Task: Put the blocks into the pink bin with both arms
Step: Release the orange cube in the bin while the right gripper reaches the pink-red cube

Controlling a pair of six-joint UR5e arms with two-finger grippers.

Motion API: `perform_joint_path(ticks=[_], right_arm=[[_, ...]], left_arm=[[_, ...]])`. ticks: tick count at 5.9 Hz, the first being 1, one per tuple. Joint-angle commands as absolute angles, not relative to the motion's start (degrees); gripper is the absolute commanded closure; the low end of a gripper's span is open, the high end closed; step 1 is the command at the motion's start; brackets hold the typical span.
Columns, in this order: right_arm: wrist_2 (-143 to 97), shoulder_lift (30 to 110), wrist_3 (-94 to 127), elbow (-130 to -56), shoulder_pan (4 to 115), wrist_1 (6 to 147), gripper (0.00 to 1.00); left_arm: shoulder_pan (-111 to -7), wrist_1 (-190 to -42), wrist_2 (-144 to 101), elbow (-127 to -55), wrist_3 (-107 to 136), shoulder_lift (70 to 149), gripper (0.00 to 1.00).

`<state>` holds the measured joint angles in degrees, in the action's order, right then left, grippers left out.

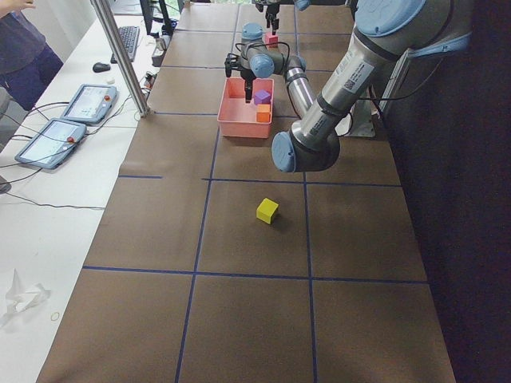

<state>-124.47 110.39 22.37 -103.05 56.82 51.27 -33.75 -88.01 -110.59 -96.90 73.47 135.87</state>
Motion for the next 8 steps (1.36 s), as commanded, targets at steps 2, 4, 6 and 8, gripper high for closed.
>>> perform_joint_path(ticks=[2,4,6,8], right_arm=[[-123.0,109.3,22.2,-97.8,53.6,51.2,0.01],[-123.0,106.6,22.3,-96.5,52.6,51.2,0.29],[-123.5,106.0,22.5,-98.1,52.6,51.2,0.77],[-124.6,105.0,27.4,-104.3,52.6,53.4,0.79]], left_arm=[[-33.8,-88.1,-110.6,-96.9,73.3,135.9,0.0],[-33.8,-88.1,-110.7,-96.9,73.1,135.7,0.0],[-33.8,-88.0,-110.8,-97.0,73.0,135.6,0.0],[-34.2,-87.9,-112.0,-102.4,65.9,129.7,0.0]])
